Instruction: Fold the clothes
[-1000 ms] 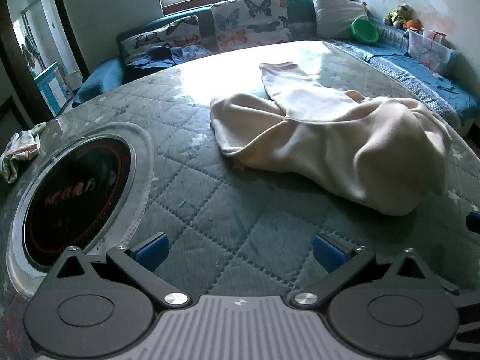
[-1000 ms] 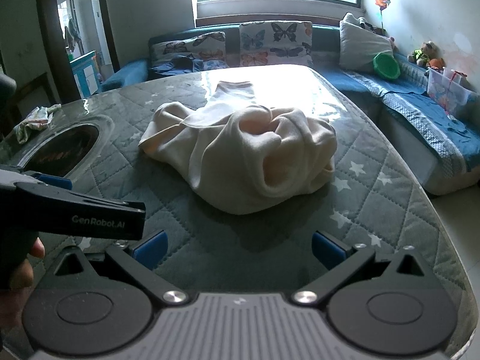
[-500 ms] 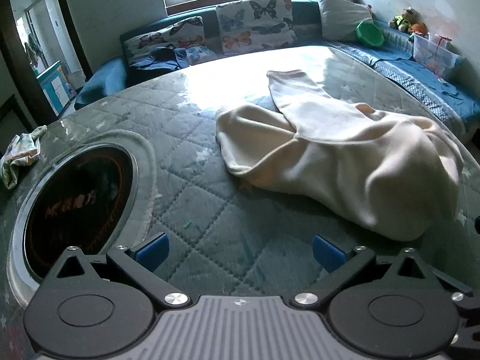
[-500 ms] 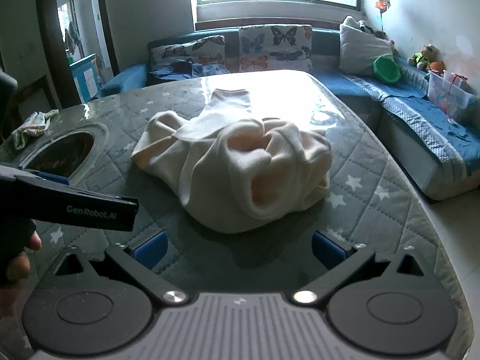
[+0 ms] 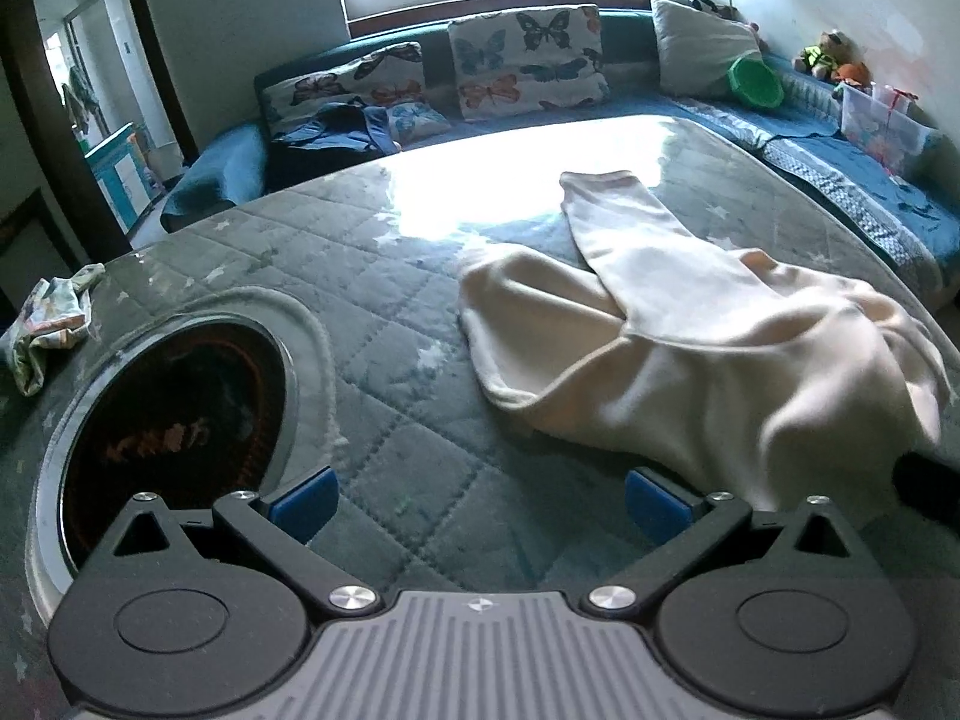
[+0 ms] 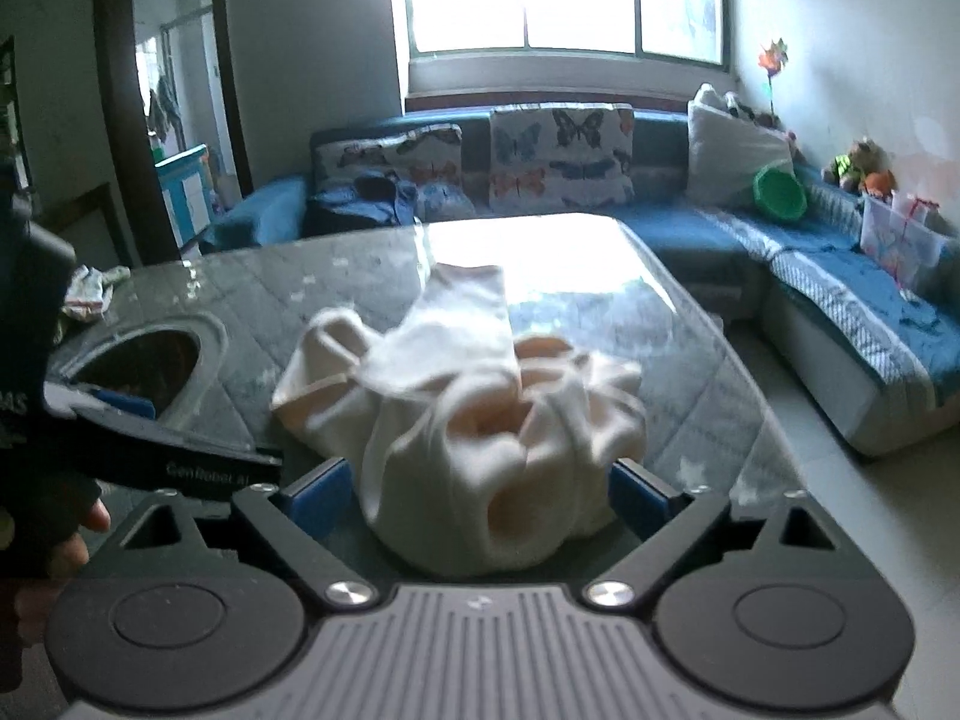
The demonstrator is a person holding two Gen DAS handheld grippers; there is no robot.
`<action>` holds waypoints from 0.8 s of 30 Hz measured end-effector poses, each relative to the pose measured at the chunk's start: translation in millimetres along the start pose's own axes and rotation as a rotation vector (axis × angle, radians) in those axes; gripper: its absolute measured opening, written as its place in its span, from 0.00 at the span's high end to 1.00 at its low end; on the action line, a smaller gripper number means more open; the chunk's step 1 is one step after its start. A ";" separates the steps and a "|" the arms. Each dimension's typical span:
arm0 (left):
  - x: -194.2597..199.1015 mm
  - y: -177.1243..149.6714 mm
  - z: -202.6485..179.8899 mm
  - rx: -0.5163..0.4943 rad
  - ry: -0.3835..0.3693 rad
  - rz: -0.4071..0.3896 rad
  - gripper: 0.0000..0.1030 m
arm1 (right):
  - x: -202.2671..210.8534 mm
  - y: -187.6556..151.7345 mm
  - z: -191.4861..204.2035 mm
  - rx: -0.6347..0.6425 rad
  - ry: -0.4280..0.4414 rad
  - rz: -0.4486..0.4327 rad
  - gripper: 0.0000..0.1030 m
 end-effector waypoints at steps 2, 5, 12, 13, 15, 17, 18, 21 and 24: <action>-0.6 3.7 3.4 0.008 0.005 -0.004 0.00 | -1.2 8.4 -2.6 0.009 0.005 -0.017 0.16; -2.1 9.0 9.3 0.024 0.013 -0.007 0.00 | -8.7 20.8 -4.5 0.018 0.025 -0.033 0.24; -4.1 16.3 22.4 0.049 0.030 -0.014 0.00 | -38.2 36.5 -9.6 -0.003 0.083 -0.006 0.44; -4.5 17.1 24.3 0.053 0.033 -0.014 0.00 | -41.4 36.9 -9.5 -0.003 0.082 -0.001 0.46; -4.9 18.0 27.5 0.061 0.038 -0.013 0.00 | -50.7 38.0 -9.4 -0.009 0.087 0.021 0.54; -4.3 18.0 30.8 0.068 0.037 -0.012 0.00 | -57.7 37.1 -9.3 -0.023 0.086 0.040 0.57; -3.9 17.8 32.3 0.069 0.038 -0.013 0.00 | -58.9 35.8 -9.1 -0.029 0.085 0.044 0.60; -3.1 17.6 37.4 0.075 0.042 -0.015 0.00 | -62.2 31.7 -8.4 -0.046 0.084 0.054 0.75; -1.6 19.0 44.1 0.093 0.045 -0.018 0.00 | -58.8 30.4 -6.4 -0.051 0.092 0.031 0.89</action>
Point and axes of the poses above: each gripper's, at about its wrist camera, not at the fingertips, and x roughly against the way its jaws point, z to its left, y to its top, the point moved 1 cm from there along -x, roughly the way its jaws point, and after that the axes turned 14 degrees about x, right-handed, at the moved point
